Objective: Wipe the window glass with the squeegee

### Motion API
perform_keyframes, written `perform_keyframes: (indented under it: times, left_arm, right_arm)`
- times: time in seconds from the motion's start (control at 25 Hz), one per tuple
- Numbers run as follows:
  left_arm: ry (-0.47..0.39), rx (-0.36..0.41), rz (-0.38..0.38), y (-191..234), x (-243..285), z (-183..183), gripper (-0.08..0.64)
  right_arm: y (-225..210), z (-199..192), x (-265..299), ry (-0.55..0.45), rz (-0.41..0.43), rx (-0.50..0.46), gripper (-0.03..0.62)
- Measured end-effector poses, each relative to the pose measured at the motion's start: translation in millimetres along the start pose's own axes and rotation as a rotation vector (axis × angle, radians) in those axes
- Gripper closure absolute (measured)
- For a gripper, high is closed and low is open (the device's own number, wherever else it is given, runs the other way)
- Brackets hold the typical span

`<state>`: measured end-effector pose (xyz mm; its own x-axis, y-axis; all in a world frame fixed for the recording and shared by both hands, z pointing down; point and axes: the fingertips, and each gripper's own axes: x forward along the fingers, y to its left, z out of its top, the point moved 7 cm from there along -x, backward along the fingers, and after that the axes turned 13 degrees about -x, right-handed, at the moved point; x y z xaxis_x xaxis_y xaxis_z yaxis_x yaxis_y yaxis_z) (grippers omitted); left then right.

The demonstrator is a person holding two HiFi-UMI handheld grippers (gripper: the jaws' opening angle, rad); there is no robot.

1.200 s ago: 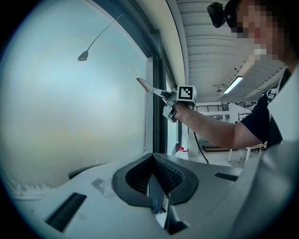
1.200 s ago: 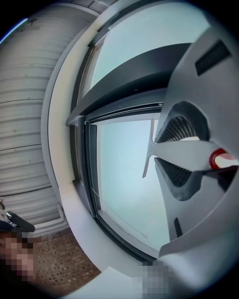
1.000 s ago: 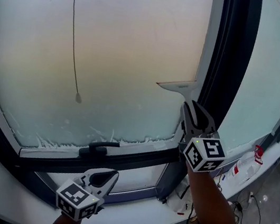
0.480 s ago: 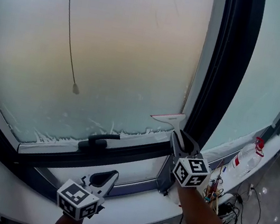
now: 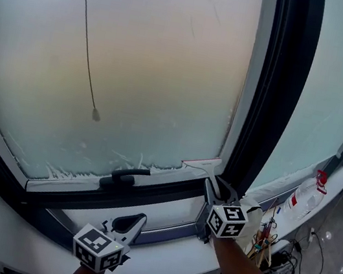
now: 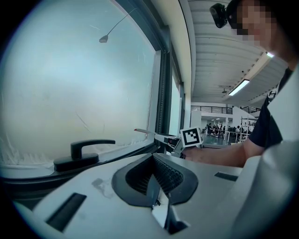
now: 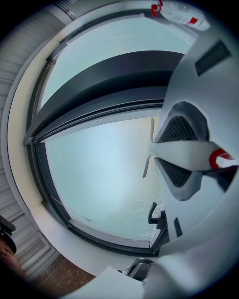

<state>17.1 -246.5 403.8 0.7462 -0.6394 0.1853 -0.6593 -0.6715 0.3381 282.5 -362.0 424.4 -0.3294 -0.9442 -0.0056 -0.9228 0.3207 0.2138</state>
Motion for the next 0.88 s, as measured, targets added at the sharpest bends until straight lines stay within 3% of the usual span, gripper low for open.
perform_keyframes:
  times: [0.28, 0.4, 0.68, 0.88]
  left_arm:
    - [0.006, 0.001, 0.012, 9.1, -4.5, -15.5, 0.56]
    - [0.009, 0.01, 0.016, 10.0, -7.3, -12.3, 0.56]
    - [-0.031, 0.071, 0.022, 13.9, -13.8, 15.1, 0.56]
    - [-0.06, 0.111, 0.021, 9.5, -19.9, 32.8, 0.558]
  right_arm:
    - [9.9, -12.5, -1.9, 0.032, 0.011, -0.006, 0.508]
    - [11.5, 13.3, -6.7, -0.04, 0.009, -0.028, 0.508]
    - [-0.4, 178.0, -3.6, -0.362, 0.032, -0.17, 0.508]
    - [-4.7, 296.3, 2.9, -0.508, 0.064, -0.226, 0.508]
